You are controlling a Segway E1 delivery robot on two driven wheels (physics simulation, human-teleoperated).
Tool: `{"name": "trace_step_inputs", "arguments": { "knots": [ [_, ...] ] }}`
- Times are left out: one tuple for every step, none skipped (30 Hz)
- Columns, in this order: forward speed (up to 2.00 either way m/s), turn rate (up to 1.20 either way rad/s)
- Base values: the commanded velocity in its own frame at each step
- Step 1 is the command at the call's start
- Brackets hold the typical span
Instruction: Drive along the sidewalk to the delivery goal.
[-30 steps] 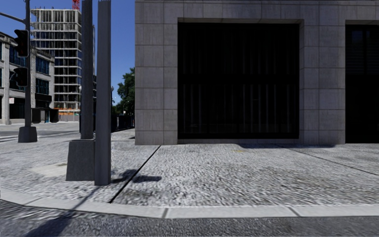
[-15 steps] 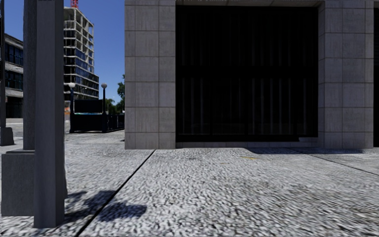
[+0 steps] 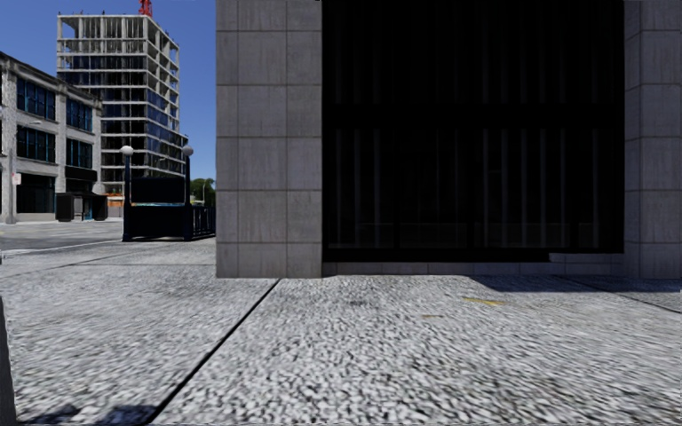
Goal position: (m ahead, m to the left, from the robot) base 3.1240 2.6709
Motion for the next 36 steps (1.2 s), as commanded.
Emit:
{"name": "trace_step_inputs", "arguments": {
  "knots": [
    [1.36, 0.27],
    [1.36, 0.27],
    [1.37, 0.27],
    [1.39, 0.33],
    [1.39, 0.33],
    [1.41, 0.44],
    [1.42, 0.46],
    [1.42, 0.47],
    [1.42, 0.47],
    [1.42, 0.47],
    [1.42, 0.47],
    [1.42, 0.48],
    [1.42, 0.48],
    [1.42, 0.52],
    [1.42, 0.55],
    [1.42, 0.58],
    [1.42, 0.58],
    [1.42, 0.59],
    [1.42, 0.60],
    [1.42, 0.60],
    [1.42, 0.60],
    [1.42, 0.60],
    [1.42, 0.60],
    [1.42, 0.60],
    [1.43, 0.60],
    [1.43, 0.60],
    [1.43, 0.60],
    [1.43, 0.60],
    [1.43, 0.60],
    [1.43, 0.60],
    [1.43, 0.60],
    [1.43, 0.60],
    [1.43, 0.60],
    [1.44, 0.60],
    [1.44, 0.60],
    [1.44, 0.60]
  ]
}}
